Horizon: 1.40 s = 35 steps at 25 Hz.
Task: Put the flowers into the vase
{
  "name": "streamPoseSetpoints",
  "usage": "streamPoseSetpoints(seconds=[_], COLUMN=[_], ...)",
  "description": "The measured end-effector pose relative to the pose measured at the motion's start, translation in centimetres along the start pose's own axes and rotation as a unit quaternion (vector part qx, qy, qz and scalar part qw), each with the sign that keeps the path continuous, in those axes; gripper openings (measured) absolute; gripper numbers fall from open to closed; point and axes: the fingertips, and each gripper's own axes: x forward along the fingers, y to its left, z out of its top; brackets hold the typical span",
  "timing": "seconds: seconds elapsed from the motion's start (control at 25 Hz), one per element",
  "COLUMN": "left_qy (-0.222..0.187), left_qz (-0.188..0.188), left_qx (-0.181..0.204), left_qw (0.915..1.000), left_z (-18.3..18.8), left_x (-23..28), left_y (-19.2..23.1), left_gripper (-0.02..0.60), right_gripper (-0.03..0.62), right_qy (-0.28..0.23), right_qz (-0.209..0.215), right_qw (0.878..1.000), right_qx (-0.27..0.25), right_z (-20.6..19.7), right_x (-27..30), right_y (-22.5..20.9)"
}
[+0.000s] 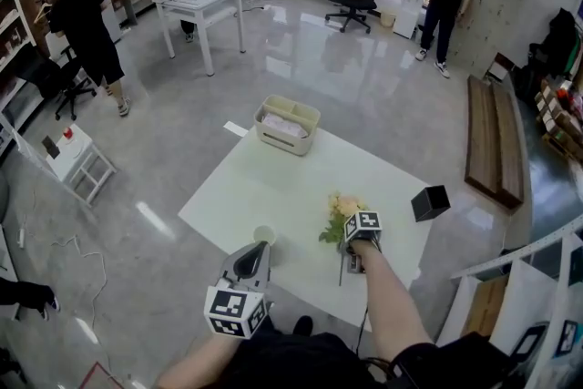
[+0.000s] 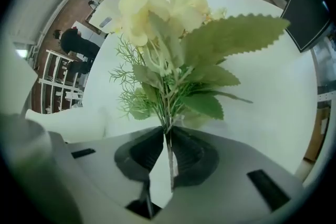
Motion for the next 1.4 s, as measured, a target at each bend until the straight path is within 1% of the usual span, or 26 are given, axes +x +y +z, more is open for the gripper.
streamPoseSetpoints(seconds=[0.2, 0.28, 0.32, 0.4, 0.48, 0.52, 0.56, 0.6, 0.64, 0.68, 0.72, 0.8, 0.88, 0.92, 0.96, 1.0, 1.04, 1.08, 1.12, 1.28, 1.4], left_qy=[0.002, 0.001, 0.000, -0.001, -0.002, -0.002, -0.002, -0.002, -0.002, -0.003, -0.004, -0.007, -0.008, -0.008, -0.009, -0.010, -0.010, -0.011, -0.011, -0.015, -0.018], left_qz=[-0.003, -0.006, -0.008, -0.013, -0.016, -0.018, -0.020, -0.021, -0.022, -0.023, -0.025, -0.029, -0.032, -0.033, -0.034, -0.035, -0.036, -0.036, -0.036, -0.037, -0.036], left_qx=[0.000, 0.000, 0.001, 0.002, 0.003, 0.003, 0.003, 0.004, 0.004, 0.005, 0.006, 0.008, 0.009, 0.010, 0.011, 0.012, 0.012, 0.013, 0.013, 0.016, 0.016], left_qw=[1.0000, 1.0000, 1.0000, 0.9999, 0.9999, 0.9998, 0.9998, 0.9998, 0.9998, 0.9997, 0.9997, 0.9995, 0.9994, 0.9994, 0.9993, 0.9993, 0.9992, 0.9992, 0.9992, 0.9991, 0.9991], left_z=[-0.1, 0.0, 0.1, 0.1, 0.3, 0.3, 0.3, 0.4, 0.4, 0.5, 0.6, 0.8, 0.9, 0.9, 0.9, 1.0, 1.0, 1.1, 1.1, 1.5, 1.5], left_x=[0.2, 0.4, 0.4, 0.5, 0.7, 0.7, 0.8, 0.9, 0.9, 1.0, 1.1, 1.4, 1.5, 1.5, 1.6, 1.6, 1.7, 1.7, 1.8, 1.9, 2.0], left_y=[0.4, 0.3, 0.2, 0.1, 0.0, -0.1, -0.2, -0.2, -0.3, -0.4, -0.5, -0.8, -0.9, -1.0, -1.1, -1.2, -1.3, -1.4, -1.4, -1.8, -1.9], left_gripper=[0.005, 0.005, 0.005, 0.005, 0.005, 0.005, 0.005, 0.005, 0.005, 0.005, 0.005, 0.005, 0.005, 0.005, 0.005, 0.005, 0.005, 0.005, 0.005, 0.005, 0.005], right_gripper=[0.042, 0.038, 0.037, 0.034, 0.032, 0.032, 0.031, 0.031, 0.031, 0.031, 0.031, 0.031, 0.031, 0.031, 0.031, 0.031, 0.031, 0.031, 0.031, 0.031, 0.031], right_qy=[0.004, -0.008, -0.022, -0.066, -0.126, -0.160, -0.198, -0.240, -0.287, -0.337, -0.388, -0.476, -0.541, -0.565, -0.584, -0.600, -0.611, -0.618, -0.622, -0.620, -0.624], right_qz=[0.011, 0.013, 0.013, 0.005, -0.011, -0.016, -0.015, -0.010, -0.005, -0.004, -0.010, -0.035, -0.057, -0.063, -0.068, -0.070, -0.070, -0.068, -0.065, -0.061, -0.060], right_qw=[1.000, 1.000, 1.000, 0.998, 0.991, 0.985, 0.977, 0.967, 0.953, 0.934, 0.910, 0.857, 0.806, 0.785, 0.766, 0.751, 0.741, 0.734, 0.731, 0.732, 0.726], right_qx=[0.007, 0.007, 0.006, -0.008, -0.041, -0.058, -0.072, -0.084, -0.098, -0.118, -0.143, -0.195, -0.233, -0.247, -0.258, -0.266, -0.271, -0.274, -0.275, -0.275, -0.285], right_z=[0.0, 0.4, 0.7, 1.9, 3.2, 3.9, 4.5, 5.1, 5.6, 6.1, 6.4, 6.5, 5.6, 4.9, 4.2, 3.4, 2.8, 2.3, 1.9, 1.3, 1.3], right_x=[0.2, 0.0, -0.3, -1.5, -3.4, -4.6, -5.9, -7.4, -9.1, -11.0, -13.0, -17.0, -20.4, -21.7, -22.7, -23.6, -24.2, -24.6, -24.9, -25.0, -25.4], right_y=[0.6, 0.7, 0.8, 1.0, 1.5, 1.9, 2.4, 3.0, 3.8, 4.7, 5.7, 7.4, 9.0, 9.7, 10.2, 10.7, 11.0, 11.2, 11.3, 11.1, 11.7])
